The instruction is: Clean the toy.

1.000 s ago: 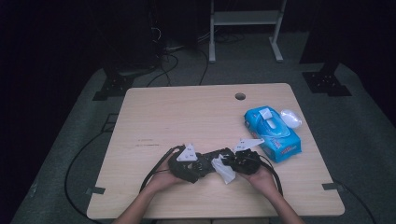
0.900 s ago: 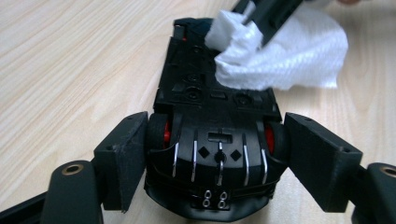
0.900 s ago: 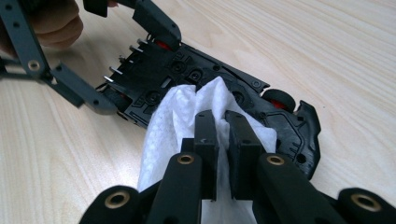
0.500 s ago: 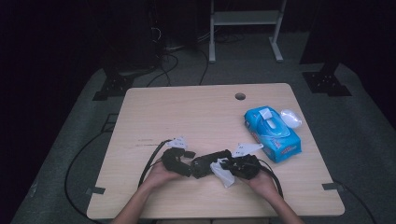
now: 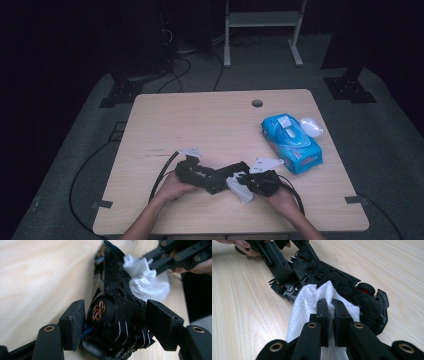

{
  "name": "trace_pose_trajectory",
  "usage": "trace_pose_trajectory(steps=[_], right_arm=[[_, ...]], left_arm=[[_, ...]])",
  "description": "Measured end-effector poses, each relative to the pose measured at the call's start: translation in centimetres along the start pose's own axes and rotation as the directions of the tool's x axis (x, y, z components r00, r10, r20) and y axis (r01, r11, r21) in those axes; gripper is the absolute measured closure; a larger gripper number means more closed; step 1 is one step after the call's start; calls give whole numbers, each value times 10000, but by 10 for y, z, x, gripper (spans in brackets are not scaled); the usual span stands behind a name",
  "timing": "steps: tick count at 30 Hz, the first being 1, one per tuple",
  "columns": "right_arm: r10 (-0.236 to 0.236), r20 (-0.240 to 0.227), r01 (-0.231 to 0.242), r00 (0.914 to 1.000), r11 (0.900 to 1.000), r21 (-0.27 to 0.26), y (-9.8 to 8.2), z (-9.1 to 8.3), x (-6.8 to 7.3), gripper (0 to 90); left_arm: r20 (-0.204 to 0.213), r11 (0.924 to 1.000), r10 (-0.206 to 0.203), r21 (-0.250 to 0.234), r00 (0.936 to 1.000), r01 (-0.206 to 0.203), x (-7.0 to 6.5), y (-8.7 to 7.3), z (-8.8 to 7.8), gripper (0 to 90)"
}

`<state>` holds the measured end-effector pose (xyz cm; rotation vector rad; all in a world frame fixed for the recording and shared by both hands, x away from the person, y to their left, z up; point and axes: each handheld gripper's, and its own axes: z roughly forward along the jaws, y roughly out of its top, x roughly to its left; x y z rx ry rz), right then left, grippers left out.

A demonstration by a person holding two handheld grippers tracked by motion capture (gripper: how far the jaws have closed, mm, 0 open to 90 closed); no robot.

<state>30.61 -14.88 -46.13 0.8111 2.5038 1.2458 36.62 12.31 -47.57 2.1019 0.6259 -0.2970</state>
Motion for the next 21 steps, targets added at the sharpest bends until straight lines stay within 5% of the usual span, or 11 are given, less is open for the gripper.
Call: trace_pose_trajectory(steps=[2, 10, 15, 21], right_arm=[[-82, 28, 82, 10000, 10000, 4, -1, -1, 1, 841], [-304, 91, 304, 9995, 9995, -9, 1, -1, -1, 838], [-96, 727, 93, 9973, 9999, 50, 7, -4, -20, 834], [1018, 486, -1036, 9936, 9940, 351, 8, -4, -47, 779]], left_arm=[[220, 9999, 102, 125, 9997, -105, -3, 1, 2, 367], [-339, 9979, 641, 14, 9974, -641, -11, 4, 2, 371], [-568, 9943, 1062, 87, 9927, -1058, -14, 5, 1, 368], [-721, 9929, 1191, 96, 9903, -1187, -17, 6, 1, 367]])
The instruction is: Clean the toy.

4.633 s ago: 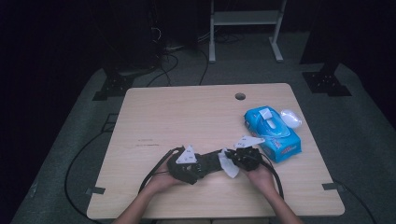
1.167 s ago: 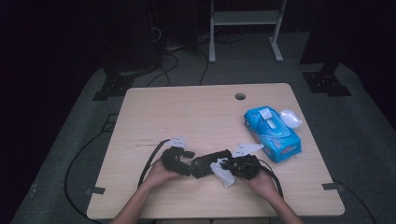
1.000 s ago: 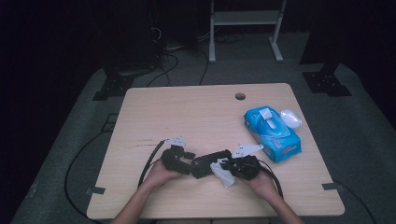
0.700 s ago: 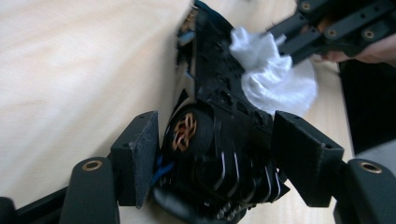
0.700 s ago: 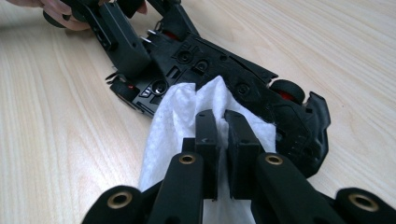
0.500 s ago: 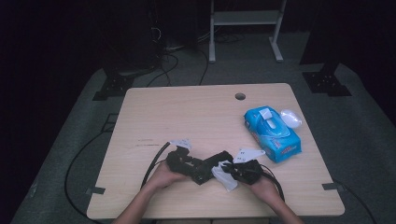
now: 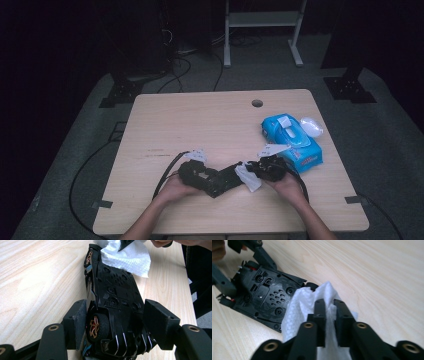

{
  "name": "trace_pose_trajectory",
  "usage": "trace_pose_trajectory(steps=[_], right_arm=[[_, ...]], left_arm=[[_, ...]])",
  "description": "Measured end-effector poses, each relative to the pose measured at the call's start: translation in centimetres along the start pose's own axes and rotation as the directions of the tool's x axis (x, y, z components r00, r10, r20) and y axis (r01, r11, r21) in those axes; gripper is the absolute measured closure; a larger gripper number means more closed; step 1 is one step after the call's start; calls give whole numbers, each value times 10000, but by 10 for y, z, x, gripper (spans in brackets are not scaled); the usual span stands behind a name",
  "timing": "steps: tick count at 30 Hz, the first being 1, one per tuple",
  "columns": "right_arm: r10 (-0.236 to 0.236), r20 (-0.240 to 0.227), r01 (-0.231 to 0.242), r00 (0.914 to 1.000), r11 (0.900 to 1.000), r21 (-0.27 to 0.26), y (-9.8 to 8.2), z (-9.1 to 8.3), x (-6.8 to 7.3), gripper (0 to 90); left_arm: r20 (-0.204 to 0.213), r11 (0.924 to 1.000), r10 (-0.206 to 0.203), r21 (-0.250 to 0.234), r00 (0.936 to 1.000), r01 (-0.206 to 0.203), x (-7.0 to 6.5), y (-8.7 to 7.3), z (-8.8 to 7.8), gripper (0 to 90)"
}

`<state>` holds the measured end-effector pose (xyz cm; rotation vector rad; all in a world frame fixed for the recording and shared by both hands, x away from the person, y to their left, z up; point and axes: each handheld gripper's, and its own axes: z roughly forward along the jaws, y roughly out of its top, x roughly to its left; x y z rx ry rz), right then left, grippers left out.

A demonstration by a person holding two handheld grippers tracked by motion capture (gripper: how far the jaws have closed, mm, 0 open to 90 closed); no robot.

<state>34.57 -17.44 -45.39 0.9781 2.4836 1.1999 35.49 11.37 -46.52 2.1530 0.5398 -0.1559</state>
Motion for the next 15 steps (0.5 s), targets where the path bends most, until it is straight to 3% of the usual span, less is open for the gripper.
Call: trace_pose_trajectory(steps=[5, 7, 9, 15], right_arm=[[-298, -40, 299, 9995, 9995, 31, -1, 1, 5, 821], [-557, 174, 551, 9983, 9979, 334, -4, 4, 9, 829], [-410, 170, 407, 9990, 9990, 199, -9, 4, 10, 830], [-475, 215, 472, 9986, 9988, 136, -14, 0, 15, 831]], left_arm=[[-181, 9993, -375, 26, 9991, 376, 1, 1, -7, 383], [-176, 9957, -898, -259, 9958, 893, 5, 0, -16, 316], [-197, 9950, -1003, -48, 9948, 1002, 6, -2, -20, 311], [-70, 9832, -1824, 101, 9832, 1825, 13, -6, -23, 256]])
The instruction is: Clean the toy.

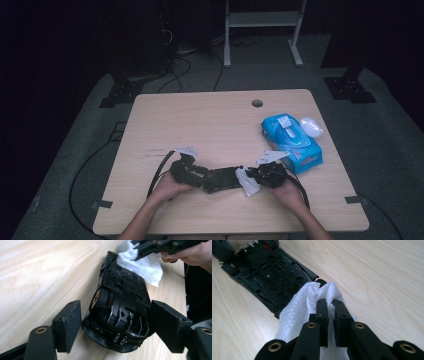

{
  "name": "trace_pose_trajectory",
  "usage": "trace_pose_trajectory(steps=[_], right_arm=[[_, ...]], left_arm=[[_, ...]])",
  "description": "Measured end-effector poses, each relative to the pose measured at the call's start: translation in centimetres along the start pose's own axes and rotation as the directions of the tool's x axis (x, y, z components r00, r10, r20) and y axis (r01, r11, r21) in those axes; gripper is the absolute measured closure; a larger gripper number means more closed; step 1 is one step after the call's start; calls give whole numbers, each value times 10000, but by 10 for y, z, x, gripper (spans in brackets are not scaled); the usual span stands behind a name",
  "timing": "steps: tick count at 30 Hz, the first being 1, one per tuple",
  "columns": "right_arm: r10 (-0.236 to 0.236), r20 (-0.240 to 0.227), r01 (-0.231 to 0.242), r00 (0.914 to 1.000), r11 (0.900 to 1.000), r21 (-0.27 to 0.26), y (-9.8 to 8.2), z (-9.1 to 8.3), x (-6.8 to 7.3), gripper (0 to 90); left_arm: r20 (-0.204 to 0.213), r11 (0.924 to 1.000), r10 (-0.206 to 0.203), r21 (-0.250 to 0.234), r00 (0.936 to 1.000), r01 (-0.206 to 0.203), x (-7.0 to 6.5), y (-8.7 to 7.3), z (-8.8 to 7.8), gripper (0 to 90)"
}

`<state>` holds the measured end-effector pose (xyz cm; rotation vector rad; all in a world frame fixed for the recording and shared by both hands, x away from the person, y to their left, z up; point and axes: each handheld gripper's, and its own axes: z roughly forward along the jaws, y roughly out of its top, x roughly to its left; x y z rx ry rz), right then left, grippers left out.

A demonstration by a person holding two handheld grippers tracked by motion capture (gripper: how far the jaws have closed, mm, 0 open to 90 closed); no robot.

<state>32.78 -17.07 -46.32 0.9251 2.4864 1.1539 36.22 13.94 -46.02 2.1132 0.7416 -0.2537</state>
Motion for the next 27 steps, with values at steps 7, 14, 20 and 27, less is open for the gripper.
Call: trace_pose_trajectory(steps=[7, 14, 20, 27], right_arm=[[21, 89, -20, 10000, 10000, -82, -5, -4, 6, 833], [92, 19, -91, 10000, 9995, -310, -7, -10, 11, 833], [15, 127, -8, 9999, 9984, -566, -8, -14, 13, 832], [183, 15, -182, 9998, 9978, -639, -10, -18, 4, 829]], left_arm=[[603, 9896, -1404, 390, 9883, 1382, 9, -3, 1, 269], [441, 9906, -1224, 669, 9915, 1193, 7, -4, 4, 288], [-20, 9968, -418, 681, 9991, 418, 0, -4, 8, 290], [-276, 9986, 310, 425, 9991, -298, -5, -2, 11, 292]])
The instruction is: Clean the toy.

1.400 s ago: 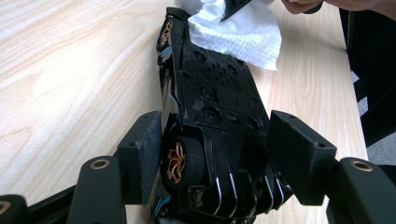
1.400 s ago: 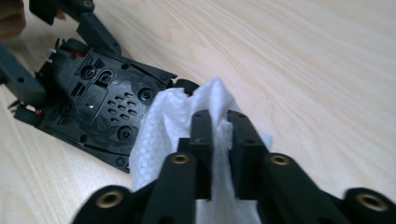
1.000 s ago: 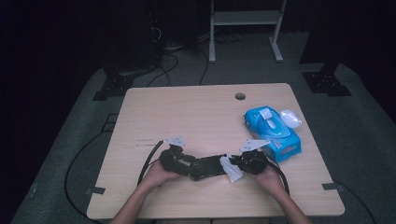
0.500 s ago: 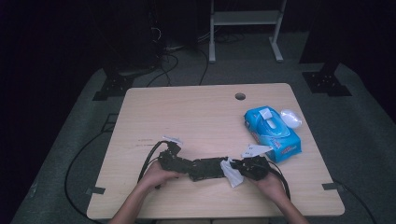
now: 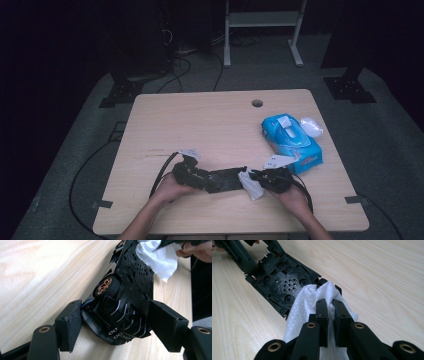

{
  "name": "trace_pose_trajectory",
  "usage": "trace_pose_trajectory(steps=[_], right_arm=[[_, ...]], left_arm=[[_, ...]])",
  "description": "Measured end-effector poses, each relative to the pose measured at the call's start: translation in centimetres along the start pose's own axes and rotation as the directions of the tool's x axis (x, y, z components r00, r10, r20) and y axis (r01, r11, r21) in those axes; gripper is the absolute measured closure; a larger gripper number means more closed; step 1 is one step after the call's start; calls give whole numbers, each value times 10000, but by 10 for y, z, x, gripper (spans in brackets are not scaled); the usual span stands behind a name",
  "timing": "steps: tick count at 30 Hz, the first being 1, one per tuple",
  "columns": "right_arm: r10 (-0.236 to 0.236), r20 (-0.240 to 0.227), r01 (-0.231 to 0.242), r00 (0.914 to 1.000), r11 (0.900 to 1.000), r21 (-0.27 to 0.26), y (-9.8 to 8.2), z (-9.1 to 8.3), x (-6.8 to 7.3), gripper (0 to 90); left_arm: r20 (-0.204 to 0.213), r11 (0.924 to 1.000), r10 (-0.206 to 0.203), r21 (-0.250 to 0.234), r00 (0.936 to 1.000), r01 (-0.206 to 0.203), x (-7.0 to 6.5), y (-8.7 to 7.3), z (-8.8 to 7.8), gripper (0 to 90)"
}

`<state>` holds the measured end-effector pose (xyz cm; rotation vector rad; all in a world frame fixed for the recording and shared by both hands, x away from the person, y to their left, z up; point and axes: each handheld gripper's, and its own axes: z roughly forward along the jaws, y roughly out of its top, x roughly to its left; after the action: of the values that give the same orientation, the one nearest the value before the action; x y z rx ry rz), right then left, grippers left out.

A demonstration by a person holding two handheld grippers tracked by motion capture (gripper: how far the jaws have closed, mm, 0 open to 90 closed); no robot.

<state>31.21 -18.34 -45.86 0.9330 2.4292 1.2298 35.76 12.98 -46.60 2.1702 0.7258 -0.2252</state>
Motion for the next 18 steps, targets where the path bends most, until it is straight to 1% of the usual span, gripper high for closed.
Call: trace_pose_trajectory(steps=[1, 3, 5, 7, 9, 10, 11, 13, 15, 16, 17, 18], right_arm=[[-16, 18, 16, 10000, 10000, -26, 0, 0, -2, 827], [101, 96, -101, 9999, 9999, -43, 2, -1, -6, 823], [276, 158, -274, 9995, 9995, -130, 2, -2, -10, 816], [417, 150, -415, 9990, 9990, -179, 1, -2, -14, 795], [687, 34, -686, 9976, 9975, -150, 0, -2, -18, 750], [766, -8, -766, 9971, 9969, -156, 0, -2, -19, 722], [931, -69, -931, 9956, 9956, -94, 0, -3, -22, 691], [1184, -278, -1185, 9926, 9930, -20, 0, -3, -25, 674], [1374, -433, -1375, 9896, 9905, 6, 0, -3, -28, 673], [1498, -564, -1500, 9871, 9887, 6, -1, -3, -30, 672], [1730, -758, -1732, 9820, 9849, 34, -2, -3, -32, 668], [1827, -879, -1832, 9792, 9831, 16, -2, -3, -34, 667]], left_arm=[[-78, 9999, 108, -68, 9999, -109, -2, 0, 0, 292], [-213, 9994, 332, -86, 9992, -334, -4, 0, 0, 292], [-418, 9975, 680, -161, 9968, -688, -8, 0, 0, 292], [-571, 9958, 888, -183, 9944, -900, -11, 0, 0, 292], [-715, 9923, 1199, -228, 9902, -1218, -13, 0, -1, 292], [-814, 9898, 1385, -212, 9870, -1407, -15, -1, -1, 292], [-883, 9886, 1462, -239, 9853, -1488, -16, -1, -1, 292], [-1025, 9843, 1724, -212, 9797, -1754, -19, -1, -1, 291], [-1080, 9819, 1829, -289, 9772, -1870, -19, -2, -1, 291], [-1131, 9799, 1910, -364, 9751, -1962, -20, -3, -1, 291], [-1169, 9779, 2012, -344, 9725, -2065, -21, -3, -1, 291], [-1248, 9749, 2134, -372, 9690, -2195, -22, -3, -1, 292]])
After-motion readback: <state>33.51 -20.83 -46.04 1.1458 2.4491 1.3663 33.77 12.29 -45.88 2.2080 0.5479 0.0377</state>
